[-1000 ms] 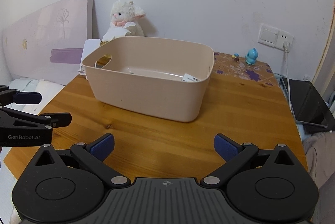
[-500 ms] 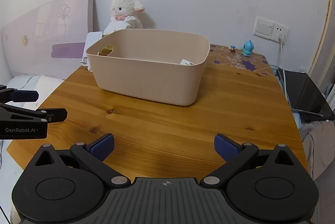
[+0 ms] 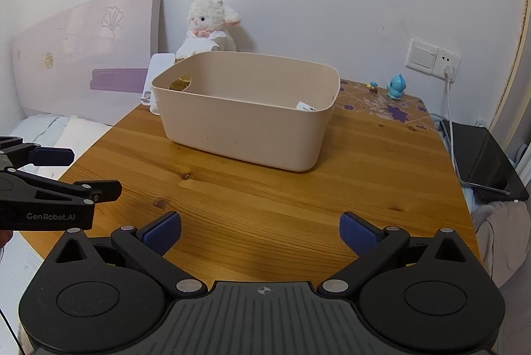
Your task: Organize objects
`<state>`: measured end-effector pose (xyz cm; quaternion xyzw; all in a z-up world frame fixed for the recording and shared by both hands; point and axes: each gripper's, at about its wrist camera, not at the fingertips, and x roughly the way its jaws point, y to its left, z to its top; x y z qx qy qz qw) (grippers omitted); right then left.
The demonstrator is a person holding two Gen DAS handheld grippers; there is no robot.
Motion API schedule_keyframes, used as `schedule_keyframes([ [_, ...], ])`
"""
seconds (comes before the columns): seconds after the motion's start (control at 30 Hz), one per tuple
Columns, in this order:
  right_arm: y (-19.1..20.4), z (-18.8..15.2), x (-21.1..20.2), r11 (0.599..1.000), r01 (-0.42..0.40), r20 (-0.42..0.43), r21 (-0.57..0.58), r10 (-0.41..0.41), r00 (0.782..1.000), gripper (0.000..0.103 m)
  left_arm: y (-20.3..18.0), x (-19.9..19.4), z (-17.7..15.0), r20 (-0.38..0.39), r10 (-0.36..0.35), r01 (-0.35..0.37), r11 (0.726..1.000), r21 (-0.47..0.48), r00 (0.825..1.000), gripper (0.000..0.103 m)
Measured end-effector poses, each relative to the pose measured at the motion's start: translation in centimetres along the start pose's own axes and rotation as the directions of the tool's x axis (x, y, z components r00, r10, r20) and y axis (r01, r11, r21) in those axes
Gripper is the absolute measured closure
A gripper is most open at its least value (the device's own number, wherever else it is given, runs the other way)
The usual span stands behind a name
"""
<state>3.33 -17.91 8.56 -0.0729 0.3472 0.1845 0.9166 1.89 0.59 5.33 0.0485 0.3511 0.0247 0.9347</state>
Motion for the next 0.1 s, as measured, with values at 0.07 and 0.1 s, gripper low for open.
schedule_keyframes([
  [0.07,0.16,-0.02,0.01,1.000,-0.004,0.001,-0.003,0.004,1.000,0.000,0.25,0.00,-0.03,0.008,0.002,-0.002,1.000,-0.008,1.000,0.017],
  [0.1,0.17,-0.04,0.07,1.000,-0.006,0.001,-0.002,0.006,1.000,0.000,0.38,0.07,0.02,0.007,-0.003,0.003,1.000,-0.012,1.000,0.017],
])
